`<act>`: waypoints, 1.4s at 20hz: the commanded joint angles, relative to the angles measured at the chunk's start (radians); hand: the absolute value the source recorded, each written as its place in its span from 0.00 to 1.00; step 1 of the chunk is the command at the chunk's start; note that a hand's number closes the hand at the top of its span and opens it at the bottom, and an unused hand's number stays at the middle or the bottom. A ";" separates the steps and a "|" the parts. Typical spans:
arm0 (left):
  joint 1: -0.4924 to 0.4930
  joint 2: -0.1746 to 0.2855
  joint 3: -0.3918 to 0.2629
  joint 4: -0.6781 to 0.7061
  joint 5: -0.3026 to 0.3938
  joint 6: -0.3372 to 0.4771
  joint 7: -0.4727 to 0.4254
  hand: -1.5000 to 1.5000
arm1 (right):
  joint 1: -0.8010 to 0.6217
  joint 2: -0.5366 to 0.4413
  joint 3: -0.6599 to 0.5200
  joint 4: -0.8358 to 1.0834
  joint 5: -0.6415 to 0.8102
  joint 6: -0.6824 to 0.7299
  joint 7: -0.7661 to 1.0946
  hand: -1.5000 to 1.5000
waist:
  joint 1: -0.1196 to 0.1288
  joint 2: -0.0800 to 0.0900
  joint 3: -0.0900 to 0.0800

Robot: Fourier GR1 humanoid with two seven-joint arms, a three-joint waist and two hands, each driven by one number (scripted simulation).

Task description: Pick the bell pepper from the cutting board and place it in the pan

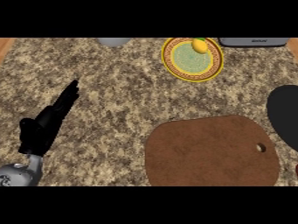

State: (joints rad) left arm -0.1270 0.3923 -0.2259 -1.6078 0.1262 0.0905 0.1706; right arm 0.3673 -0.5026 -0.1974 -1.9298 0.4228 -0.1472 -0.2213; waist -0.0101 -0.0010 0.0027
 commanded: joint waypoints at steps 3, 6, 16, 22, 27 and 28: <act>-0.029 0.014 0.048 0.014 0.024 -0.059 0.013 0.50 | -0.271 -0.032 -0.091 0.401 -0.016 -0.036 -0.137 1.00 | 0.025 0.004 -0.002; -0.006 -0.041 -0.018 -0.034 -0.048 -0.005 0.047 0.50 | -0.364 -0.075 -0.131 0.622 -0.027 -0.030 -0.267 1.00 | 0.026 0.003 -0.001; 0.018 -0.074 0.044 0.012 -0.072 -0.067 -0.028 0.50 | -0.704 -0.108 -0.174 1.224 0.016 -0.103 -0.538 1.00 | 0.029 0.005 -0.001; -0.038 -0.141 0.048 0.060 -0.112 -0.062 -0.001 0.50 | -0.853 -0.154 -0.182 1.444 0.048 -0.138 -0.596 1.00 | 0.023 0.005 -0.002; -0.058 -0.102 0.059 0.042 -0.070 -0.106 0.009 0.50 | -0.924 -0.203 -0.097 1.607 0.163 -0.016 -0.344 0.00 | 0.056 0.015 0.001; -0.092 -0.120 0.043 0.040 -0.096 -0.078 0.035 0.50 | -0.952 -0.172 -0.085 1.632 0.173 -0.018 -0.346 0.00 | 0.062 0.019 0.002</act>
State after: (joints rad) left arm -0.1931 0.2935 -0.1663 -1.5602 0.0515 -0.0020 0.1845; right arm -0.4993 -0.6703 -0.3101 -0.4189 0.5572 -0.2136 -0.6011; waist 0.0399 0.0131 0.0027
